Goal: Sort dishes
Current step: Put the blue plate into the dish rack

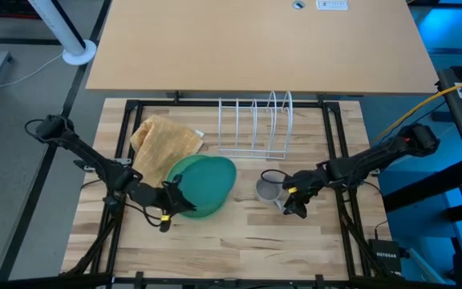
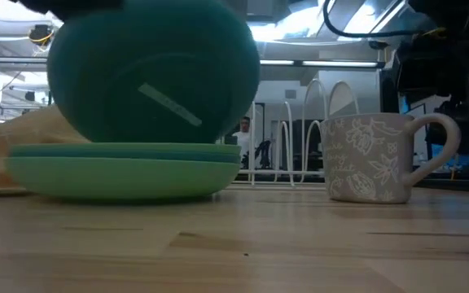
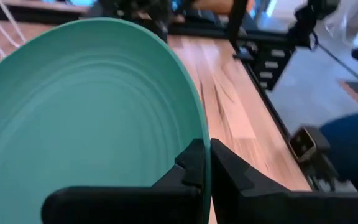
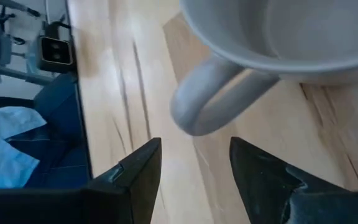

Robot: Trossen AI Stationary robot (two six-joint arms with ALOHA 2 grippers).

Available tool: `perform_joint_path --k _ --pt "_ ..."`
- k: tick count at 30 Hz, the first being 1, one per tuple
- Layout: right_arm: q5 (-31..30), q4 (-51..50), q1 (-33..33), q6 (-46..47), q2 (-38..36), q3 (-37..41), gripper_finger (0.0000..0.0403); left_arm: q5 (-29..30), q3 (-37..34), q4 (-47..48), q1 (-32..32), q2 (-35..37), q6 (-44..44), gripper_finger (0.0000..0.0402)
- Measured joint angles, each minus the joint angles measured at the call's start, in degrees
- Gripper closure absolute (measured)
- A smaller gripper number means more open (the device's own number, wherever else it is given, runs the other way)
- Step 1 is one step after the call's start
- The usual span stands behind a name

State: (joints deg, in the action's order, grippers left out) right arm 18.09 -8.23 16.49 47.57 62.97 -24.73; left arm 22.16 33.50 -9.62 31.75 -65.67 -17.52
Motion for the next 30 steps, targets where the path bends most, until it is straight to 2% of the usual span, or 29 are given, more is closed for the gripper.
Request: perform_joint_path --k 7,11,17,21,24,30 --pt "0.0 -1.51 0.0 -0.04 -3.26 0.0 0.0207 3.96 0.0 -7.29 -2.61 0.0 -0.05 0.0401" --pt "-0.76 -2.8 0.0 -1.25 -4.18 0.0 0.0207 5.9 0.0 -16.57 -4.53 0.0 2.3 0.0401" --pt "-2.63 -5.67 0.0 -4.73 -5.28 0.0 0.0207 12.51 0.0 -32.41 -8.8 0.02 6.28 0.0401" --pt "-4.11 -7.99 0.0 -7.35 -5.94 0.0 0.0207 12.77 0.0 -37.9 -13.21 0.04 4.18 0.0401" --pt "-6.01 -9.34 0.0 -9.39 -6.3 0.0 0.0207 12.67 0.0 -39.7 -16.51 -0.18 -0.61 0.0401" --pt "-10.16 -10.03 0.0 -13.32 -6.26 0.01 0.0207 8.17 0.0 -47.39 -22.16 -3.06 -8.83 0.0402"
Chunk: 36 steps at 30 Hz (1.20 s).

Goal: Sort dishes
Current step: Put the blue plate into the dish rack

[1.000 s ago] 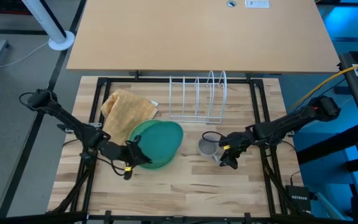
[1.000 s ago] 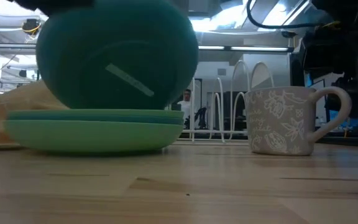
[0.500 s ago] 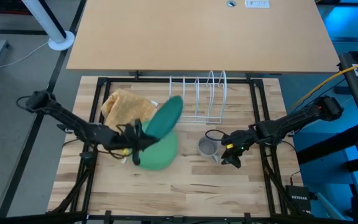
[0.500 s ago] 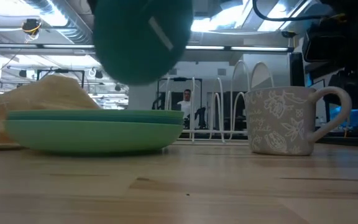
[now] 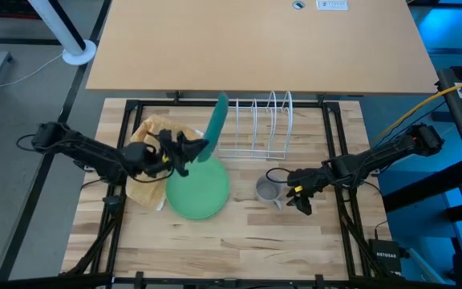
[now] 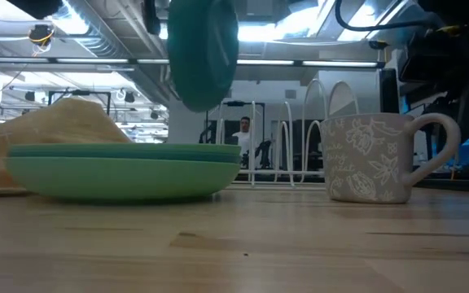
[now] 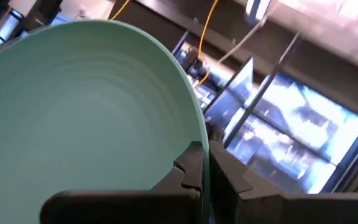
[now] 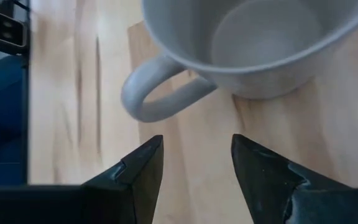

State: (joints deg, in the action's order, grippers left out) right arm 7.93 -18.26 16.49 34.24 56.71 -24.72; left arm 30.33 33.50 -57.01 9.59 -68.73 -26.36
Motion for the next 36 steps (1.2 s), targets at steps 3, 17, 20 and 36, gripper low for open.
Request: perform_joint_path --k 3,17,20,36 --pt "-1.59 -0.02 -0.01 -1.56 0.0 0.01 0.0207 -0.36 0.02 -3.93 -2.31 -1.72 -2.57 0.0401" --pt "-5.33 0.02 0.0 -3.17 0.02 0.01 0.0207 -5.24 0.02 -18.76 -6.1 -5.77 -9.44 0.0401" --pt "-6.72 0.02 0.0 -3.91 0.02 0.01 0.0207 -5.67 0.02 -20.32 -6.16 -5.77 -7.35 0.0401" --pt "-10.08 0.1 0.0 -5.26 0.02 0.02 0.0207 -5.78 0.02 -14.53 -9.74 -6.17 -6.68 0.0401"
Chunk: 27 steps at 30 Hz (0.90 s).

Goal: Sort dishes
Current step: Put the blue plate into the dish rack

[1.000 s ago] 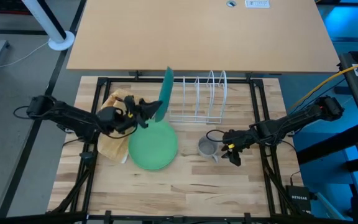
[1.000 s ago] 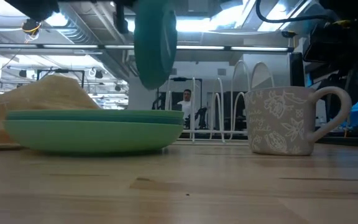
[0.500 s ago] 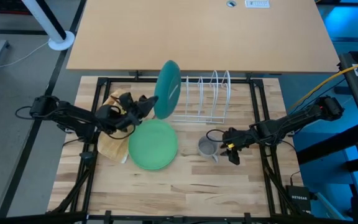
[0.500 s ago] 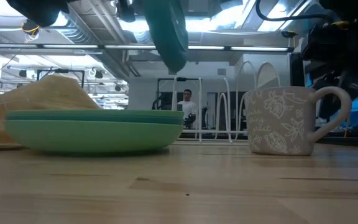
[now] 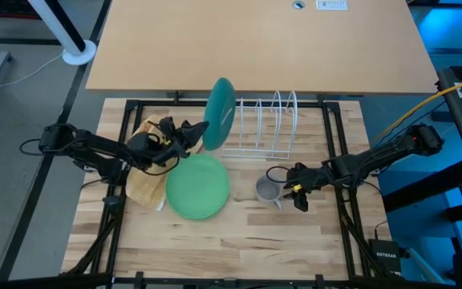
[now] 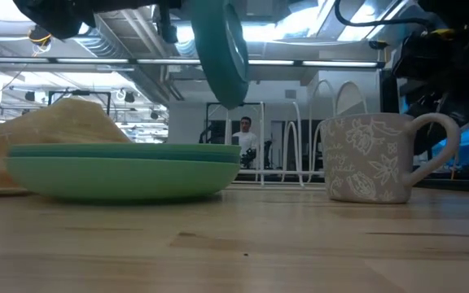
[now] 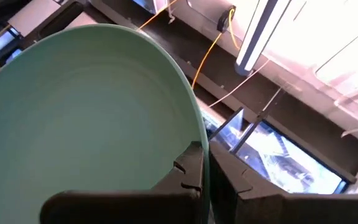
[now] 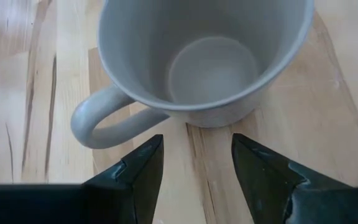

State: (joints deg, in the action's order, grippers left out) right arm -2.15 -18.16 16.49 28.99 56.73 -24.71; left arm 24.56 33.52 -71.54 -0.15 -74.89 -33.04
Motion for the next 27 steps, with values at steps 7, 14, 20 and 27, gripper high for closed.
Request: perform_joint_path --k 7,14,20,27 --pt "-0.81 0.07 -0.01 -0.91 0.0 0.02 0.0207 0.58 0.02 11.05 -2.8 0.0 -2.01 0.0401" --pt "-0.79 0.03 0.0 -0.91 0.0 0.02 0.0207 3.08 0.02 18.04 -7.0 0.0 -1.85 0.0401" --pt "-0.79 -0.01 0.0 -0.89 0.0 0.02 0.0207 4.78 0.02 23.25 -10.98 0.0 -4.31 0.0393" --pt "-0.74 -0.04 0.0 -0.88 0.0 0.02 0.0207 4.93 0.02 32.05 -12.87 0.0 -11.78 0.0391"
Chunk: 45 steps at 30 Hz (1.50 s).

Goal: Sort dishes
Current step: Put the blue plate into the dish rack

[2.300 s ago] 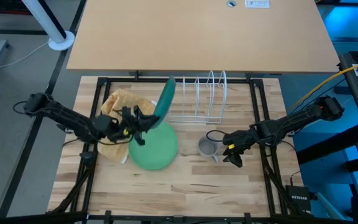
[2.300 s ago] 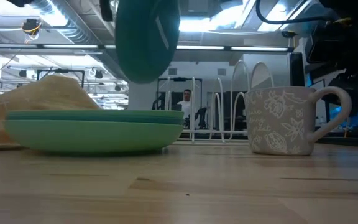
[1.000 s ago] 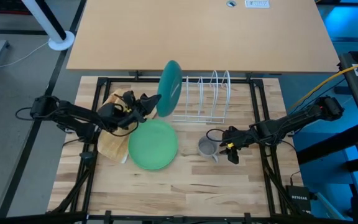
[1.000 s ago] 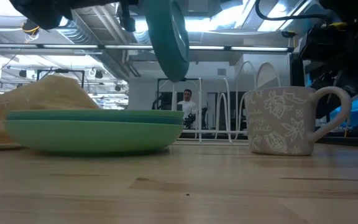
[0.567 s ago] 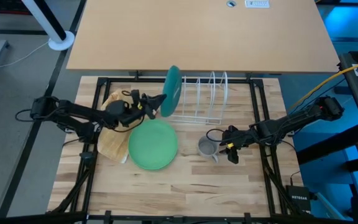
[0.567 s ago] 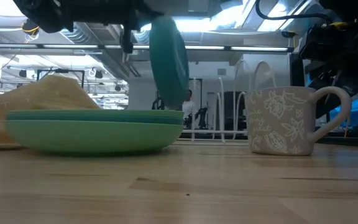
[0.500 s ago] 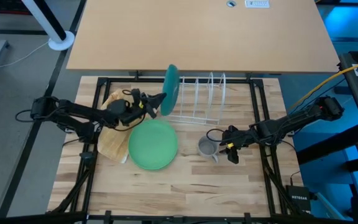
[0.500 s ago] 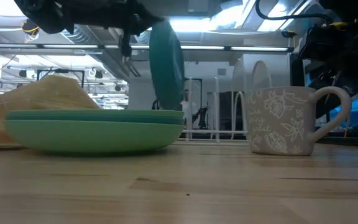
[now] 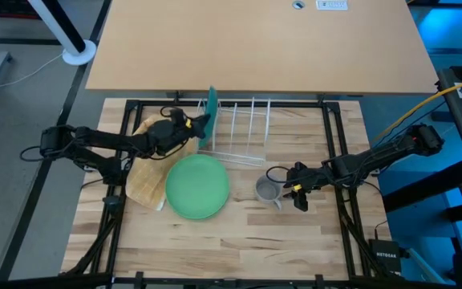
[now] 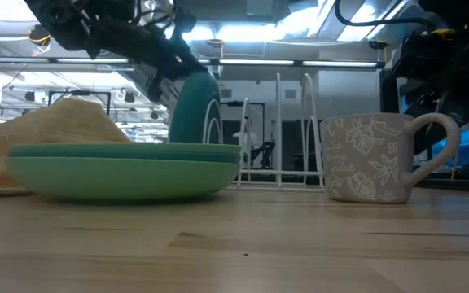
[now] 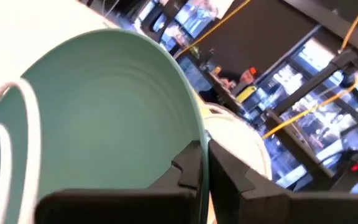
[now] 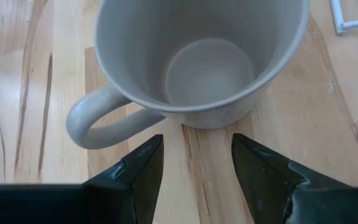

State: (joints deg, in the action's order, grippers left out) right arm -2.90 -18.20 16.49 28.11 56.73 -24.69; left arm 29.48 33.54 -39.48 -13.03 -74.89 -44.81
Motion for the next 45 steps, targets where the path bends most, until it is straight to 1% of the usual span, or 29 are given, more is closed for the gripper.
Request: perform_joint_path --k 5,9,15,20,24,28,30,32,35,37,39,42,45 --pt "0.04 0.02 0.0 0.0 0.0 0.0 0.0207 -0.12 0.0 1.11 -0.21 0.02 -1.34 0.039" --pt "0.14 0.02 0.0 0.03 0.01 0.0 0.0207 -0.1 0.0 1.41 -0.21 0.04 -0.9 0.0371" --pt "1.0 0.02 0.0 0.07 0.0 0.0 0.0207 0.34 0.0 1.68 -0.16 0.5 6.3 0.0325" --pt "1.01 0.01 0.0 0.07 0.01 0.0 0.0207 1.85 0.0 1.51 -0.61 2.88 13.83 0.0294" --pt "1.0 0.0 0.0 0.05 0.02 0.0 0.0207 1.87 0.0 1.55 -1.26 5.07 20.51 0.0287" --pt "0.98 0.02 0.0 0.05 0.0 0.0 0.0207 1.89 0.0 1.12 -1.9 6.98 24.62 0.0286" --pt "0.98 0.04 0.0 0.05 0.0 0.0 0.0207 1.6 0.0 -0.72 -2.01 7.96 25.69 0.0286" --pt "0.97 0.04 0.0 0.05 0.0 0.0 0.0207 -2.23 0.0 -2.95 -1.63 8.5 25.74 0.0286" --pt "0.88 0.11 0.0 0.03 0.0 0.0 0.0207 -11.74 0.0 -4.26 -0.35 8.46 25.76 0.0286" --pt "-0.14 0.11 0.0 0.0 0.0 0.0 0.0207 -16.38 0.0 -3.5 0.75 8.41 25.77 0.0286" --pt "-0.89 0.15 0.0 0.0 0.01 0.0 0.0207 -17.5 0.0 -1.21 2.07 8.41 25.77 0.0286" --pt "-1.87 0.2 0.0 0.0 0.0 0.0 0.0207 -17.32 0.0 3.31 3.28 8.39 25.77 0.0286" --pt "-2.07 0.29 0.0 0.03 0.0 0.0 0.0207 -14.26 0.0 7.59 3.31 8.37 25.77 0.0286"
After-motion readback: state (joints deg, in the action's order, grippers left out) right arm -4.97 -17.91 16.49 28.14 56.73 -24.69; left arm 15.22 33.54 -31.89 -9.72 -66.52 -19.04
